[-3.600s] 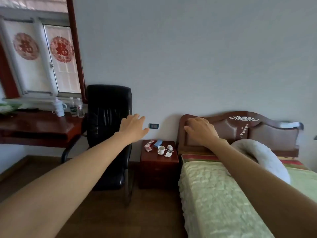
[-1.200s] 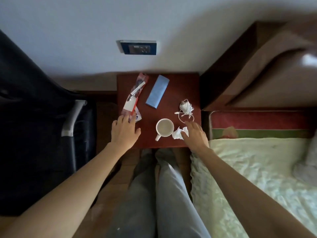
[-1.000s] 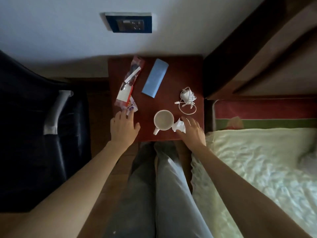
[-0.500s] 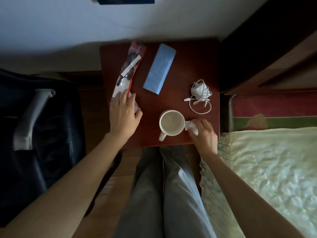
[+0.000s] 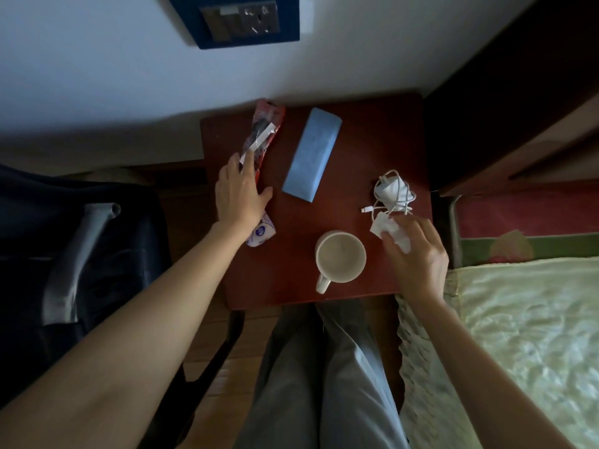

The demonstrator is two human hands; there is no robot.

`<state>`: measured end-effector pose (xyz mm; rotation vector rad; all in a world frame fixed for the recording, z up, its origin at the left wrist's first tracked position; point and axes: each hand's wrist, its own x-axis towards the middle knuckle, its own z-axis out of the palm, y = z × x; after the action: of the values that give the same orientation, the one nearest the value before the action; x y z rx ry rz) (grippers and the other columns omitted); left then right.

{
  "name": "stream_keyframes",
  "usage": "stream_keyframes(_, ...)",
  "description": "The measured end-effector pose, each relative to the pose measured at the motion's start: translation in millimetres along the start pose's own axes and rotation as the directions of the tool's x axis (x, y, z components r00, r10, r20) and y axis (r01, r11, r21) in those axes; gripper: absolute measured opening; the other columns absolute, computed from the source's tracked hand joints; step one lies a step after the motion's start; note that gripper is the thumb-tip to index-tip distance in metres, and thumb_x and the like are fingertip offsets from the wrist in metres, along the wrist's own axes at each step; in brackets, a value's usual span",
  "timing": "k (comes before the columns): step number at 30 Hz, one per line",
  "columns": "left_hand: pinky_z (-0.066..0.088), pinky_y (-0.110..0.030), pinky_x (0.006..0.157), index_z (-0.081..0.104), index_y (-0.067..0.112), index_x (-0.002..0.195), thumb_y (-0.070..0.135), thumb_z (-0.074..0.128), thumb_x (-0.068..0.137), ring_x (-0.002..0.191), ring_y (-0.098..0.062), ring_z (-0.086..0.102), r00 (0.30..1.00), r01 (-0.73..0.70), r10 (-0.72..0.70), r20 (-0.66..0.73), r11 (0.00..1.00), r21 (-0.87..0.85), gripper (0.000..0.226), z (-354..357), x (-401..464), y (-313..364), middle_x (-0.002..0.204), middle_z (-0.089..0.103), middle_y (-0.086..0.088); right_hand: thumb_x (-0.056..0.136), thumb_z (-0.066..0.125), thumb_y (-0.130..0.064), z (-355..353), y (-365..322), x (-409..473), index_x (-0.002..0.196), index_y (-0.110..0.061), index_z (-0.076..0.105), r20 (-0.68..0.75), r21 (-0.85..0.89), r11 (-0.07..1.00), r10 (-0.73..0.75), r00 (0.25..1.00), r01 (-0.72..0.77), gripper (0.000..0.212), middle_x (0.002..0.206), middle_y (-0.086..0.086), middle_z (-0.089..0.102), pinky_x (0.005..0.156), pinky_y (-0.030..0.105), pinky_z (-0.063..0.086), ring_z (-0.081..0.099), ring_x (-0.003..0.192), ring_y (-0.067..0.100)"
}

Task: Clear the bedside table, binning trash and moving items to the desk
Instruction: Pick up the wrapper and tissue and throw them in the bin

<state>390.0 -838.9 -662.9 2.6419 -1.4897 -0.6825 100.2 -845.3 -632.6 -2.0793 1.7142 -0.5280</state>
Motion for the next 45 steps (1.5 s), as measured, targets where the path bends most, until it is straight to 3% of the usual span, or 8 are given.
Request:
stream_keyframes(3,0.042,-0.046,0.095,0.023,0.012,0.146,0.026,0.069,0.082,0.121,-0.038,0.043,0.998,0.01,-0.013,-0.059,0.999,-0.053,0.08,0.8,8.1,5.7,0.138,0.042,-0.018,0.078,0.071,-0.011,1.4,0.2,5.6,0.1,-0.009,0.067,0.002,-0.002,1.0,-0.014,1.0,0.014,0.022,0.1,0.005,0.066,0.057,0.031,0.05,0.063,0.083,0.025)
stream_keyframes(10,0.047,-0.044,0.083,0.043,0.012,0.136,0.012,0.064,0.078,0.106,-0.035,0.051,0.981,0.058,-0.105,-0.164,0.96,-0.273,0.062,-4.4,8.6,2.4,0.117,0.052,-0.018,0.079,0.071,-0.011,-7.5,-6.8,4.2,0.099,-0.009,0.067,-0.037,0.003,1.0,-0.002,0.999,0.002,0.021,0.099,0.004,0.066,0.058,0.032,0.051,0.064,0.086,0.025)
stream_keyframes(21,0.051,-0.035,0.079,0.053,0.012,0.127,0.009,0.069,0.078,0.095,-0.023,0.058,0.954,-0.23,0.117,-0.274,0.874,-0.429,0.052,-80.0,-87.0,18.1,0.106,0.056,-0.011,0.078,0.072,-0.014,-77.1,-51.2,-36.0,0.101,-0.013,0.067,-0.107,0.061,0.996,0.076,0.991,-0.07,0.024,0.1,0.002,0.066,0.059,0.033,0.05,0.064,0.085,0.025)
stream_keyframes(29,0.041,-0.016,0.079,0.057,0.016,0.122,0.015,0.076,0.074,0.092,-0.012,0.058,0.924,-0.377,0.291,-0.247,0.801,-0.465,0.052,-154.2,-199.2,51.0,0.105,0.061,-0.005,0.079,0.073,-0.016,-173.4,-89.2,-103.4,0.105,-0.016,0.066,-0.195,0.168,0.966,0.228,0.954,-0.196,0.026,0.105,-0.001,0.066,0.069,0.016,0.035,0.062,0.089,0.018)
stream_keyframes(36,0.051,-0.035,0.085,0.058,0.014,0.121,0.017,0.077,0.074,0.093,-0.012,0.058,0.846,-0.532,0.478,-0.237,0.731,-0.426,0.051,-187.0,-283.1,70.8,0.105,0.063,-0.005,0.081,0.072,-0.02,-250.5,-94.1,-205.4,0.109,-0.017,0.064,-0.308,0.265,0.914,0.381,0.872,-0.306,0.029,0.108,-0.003,0.064,0.081,0.028,0.046,0.059,0.096,0.013)
stream_keyframes(40,0.039,-0.007,0.088,0.056,0.013,0.124,0.016,0.075,0.076,0.102,-0.008,0.055,0.782,-0.607,0.598,-0.176,0.665,-0.436,0.052,-184.6,-340.6,85.4,0.113,0.061,-0.004,0.082,0.073,-0.021,-288.4,-95.5,-285.2,0.109,-0.015,0.065,-0.404,0.302,0.886,0.453,0.795,-0.351,0.029,0.108,-0.003,0.064,0.08,0.023,0.045,0.058,0.095,0.01)
stream_keyframes(43,0.04,-0.017,0.093,0.056,0.015,0.125,0.018,0.075,0.076,0.107,-0.007,0.053,0.728,-0.636,0.677,-0.105,0.612,-0.47,0.053,-175.4,-395.1,101.4,0.118,0.059,0.0,0.081,0.074,-0.021,-313.8,-100.7,-355.9,0.108,-0.016,0.065,-0.497,0.301,0.872,0.489,0.717,-0.386,0.029,0.106,-0.007,0.063,0.076,0.011,0.039,0.052,0.091,-0.003)
stream_keyframes(45,0.039,-0.019,0.09,0.057,0.015,0.125,0.019,0.076,0.075,0.104,-0.008,0.053,0.664,-0.673,0.746,-0.048,0.569,-0.472,0.053,-167.8,-435.2,112.5,0.113,0.059,0.001,0.08,0.075,-0.02,-328.1,-104.8,-405.6,0.108,-0.016,0.065,-0.552,0.285,0.851,0.522,0.651,-0.441,0.03,0.106,-0.004,0.064,0.075,0.011,0.038,0.049,0.09,-0.006)
